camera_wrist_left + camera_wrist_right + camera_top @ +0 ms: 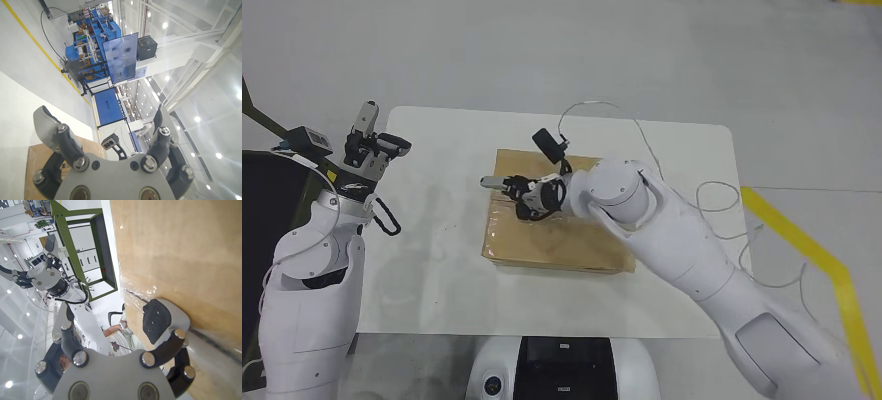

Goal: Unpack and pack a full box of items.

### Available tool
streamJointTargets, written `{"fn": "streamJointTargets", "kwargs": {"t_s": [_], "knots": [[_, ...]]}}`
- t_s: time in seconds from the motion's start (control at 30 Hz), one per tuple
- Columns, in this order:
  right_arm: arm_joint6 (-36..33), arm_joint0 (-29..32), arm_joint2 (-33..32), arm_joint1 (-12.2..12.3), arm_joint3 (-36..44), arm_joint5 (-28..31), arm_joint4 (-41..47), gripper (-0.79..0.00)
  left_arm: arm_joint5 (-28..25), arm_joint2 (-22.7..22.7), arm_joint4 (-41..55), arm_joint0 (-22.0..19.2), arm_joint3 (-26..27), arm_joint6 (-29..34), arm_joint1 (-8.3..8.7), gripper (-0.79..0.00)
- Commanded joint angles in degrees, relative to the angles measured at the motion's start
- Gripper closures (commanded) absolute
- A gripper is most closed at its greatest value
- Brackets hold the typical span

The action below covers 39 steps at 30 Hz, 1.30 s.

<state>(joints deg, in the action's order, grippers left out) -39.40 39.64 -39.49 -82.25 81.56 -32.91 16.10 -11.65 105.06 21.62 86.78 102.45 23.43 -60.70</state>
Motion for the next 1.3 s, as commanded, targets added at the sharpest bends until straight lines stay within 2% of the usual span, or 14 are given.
{"fn": "streamJointTargets", "kwargs": {"t_s": [0.0, 0.53, 0.83, 0.97, 1.27], "knots": [[-0.16, 0.9, -1.03, 0.51, 1.2, -0.68, -0.88, -0.785, 0.0, 0.0, -0.01, 0.0, 0.01, 0.0, 0.0, -0.785], [-2.21, 9.95, -9.9, 5.36, 13.69, -8.53, -11.15, -0.785, 0.0, 0.0, -0.01, 0.0, 0.01, 0.0, 0.0, -0.785], [-1.72, 17.03, -16.22, 7.91, 21.82, -11.02, -15.0, -0.785, 0.0, 0.0, -0.01, 0.0, 0.01, 0.0, 0.0, -0.785], [-1.22, 20.14, -19.4, 8.76, 25.3, -9.24, -15.13, -0.785, 0.0, 0.0, -0.01, 0.0, 0.01, 0.0, 0.0, -0.785], [0.91, 23.24, -21.83, 9.39, 28.27, 0.81, -14.79, -0.785, 0.0, 0.0, -0.01, 0.0, 0.01, 0.0, 0.0, -0.785]]}}
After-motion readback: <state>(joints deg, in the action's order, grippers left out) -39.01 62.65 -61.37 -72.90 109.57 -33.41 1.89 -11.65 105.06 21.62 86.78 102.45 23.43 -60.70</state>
